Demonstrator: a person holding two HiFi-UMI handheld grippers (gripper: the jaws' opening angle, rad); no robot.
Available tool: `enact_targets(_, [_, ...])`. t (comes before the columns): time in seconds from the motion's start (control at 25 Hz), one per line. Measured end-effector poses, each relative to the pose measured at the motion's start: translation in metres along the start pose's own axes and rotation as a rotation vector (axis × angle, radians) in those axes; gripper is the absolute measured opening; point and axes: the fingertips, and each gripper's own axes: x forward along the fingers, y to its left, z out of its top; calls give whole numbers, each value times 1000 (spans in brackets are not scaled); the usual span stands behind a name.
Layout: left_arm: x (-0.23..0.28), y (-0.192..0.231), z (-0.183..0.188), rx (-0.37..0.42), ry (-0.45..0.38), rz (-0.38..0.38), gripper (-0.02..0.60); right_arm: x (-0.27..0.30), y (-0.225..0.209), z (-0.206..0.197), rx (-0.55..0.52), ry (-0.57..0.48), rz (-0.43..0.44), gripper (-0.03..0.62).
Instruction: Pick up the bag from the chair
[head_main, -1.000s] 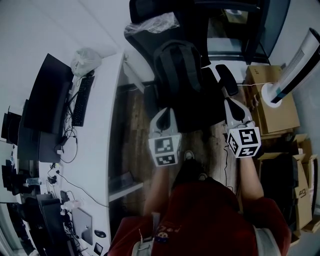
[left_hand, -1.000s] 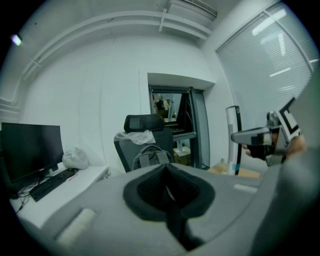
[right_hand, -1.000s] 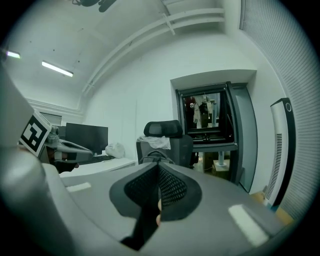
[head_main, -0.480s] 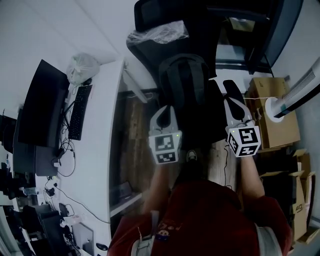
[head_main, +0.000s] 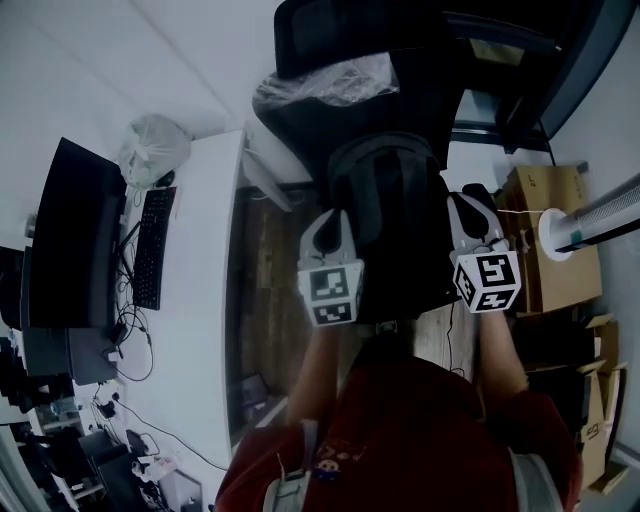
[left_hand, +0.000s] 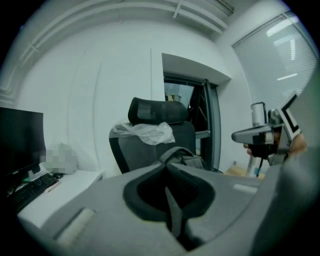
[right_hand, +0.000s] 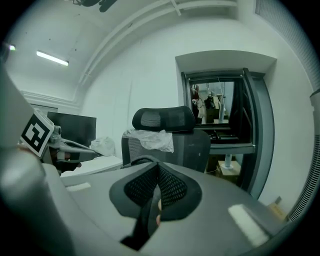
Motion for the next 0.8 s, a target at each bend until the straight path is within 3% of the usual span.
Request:
enact_targets(0.48, [63,18,9,0,0,-53,-3,56,-18,11,-5,-2,-31,1])
enact_targets(0.8, [82,15,15,4,-14,-25,-3,75,-36,11,-18,-14,-1,0])
